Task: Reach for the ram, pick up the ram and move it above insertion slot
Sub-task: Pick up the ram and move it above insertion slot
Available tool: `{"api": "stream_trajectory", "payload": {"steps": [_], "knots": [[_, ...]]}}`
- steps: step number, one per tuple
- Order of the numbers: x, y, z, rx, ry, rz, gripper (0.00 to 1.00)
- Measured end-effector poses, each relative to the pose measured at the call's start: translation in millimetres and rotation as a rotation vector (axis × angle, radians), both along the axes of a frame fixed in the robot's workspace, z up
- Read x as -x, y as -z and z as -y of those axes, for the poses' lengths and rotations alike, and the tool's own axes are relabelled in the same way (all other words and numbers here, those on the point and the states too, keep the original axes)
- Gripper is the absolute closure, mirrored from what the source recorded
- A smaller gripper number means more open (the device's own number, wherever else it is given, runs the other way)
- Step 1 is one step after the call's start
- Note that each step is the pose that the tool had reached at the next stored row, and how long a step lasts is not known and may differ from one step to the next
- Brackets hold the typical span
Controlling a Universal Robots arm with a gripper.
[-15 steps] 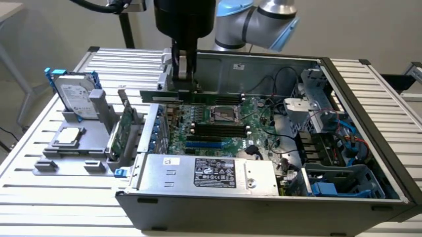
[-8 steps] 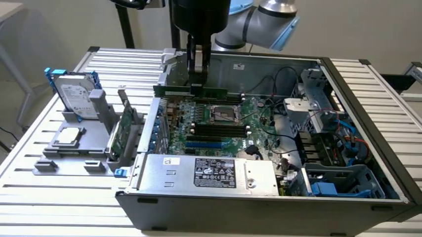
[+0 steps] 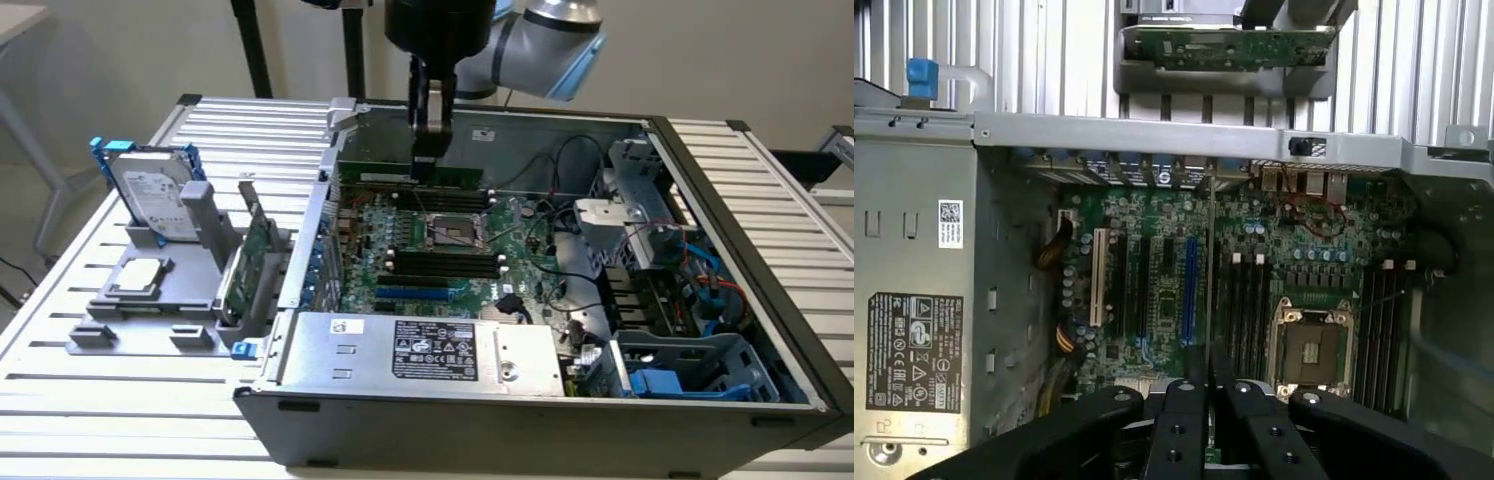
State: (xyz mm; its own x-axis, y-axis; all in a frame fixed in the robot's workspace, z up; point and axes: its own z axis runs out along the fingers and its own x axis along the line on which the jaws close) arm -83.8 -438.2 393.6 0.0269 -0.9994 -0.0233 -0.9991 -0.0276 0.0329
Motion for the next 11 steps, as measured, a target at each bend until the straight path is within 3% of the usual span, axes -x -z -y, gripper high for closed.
{"api": "stream_trajectory", "payload": {"steps": [5, 11], "knots": [[-12.4, 0.7, -13.2, 0.0, 0.0, -0.0001, 0.87], [-23.5, 2.6, -33.2, 0.0001, 0.0, 0.0, 0.87]]}}
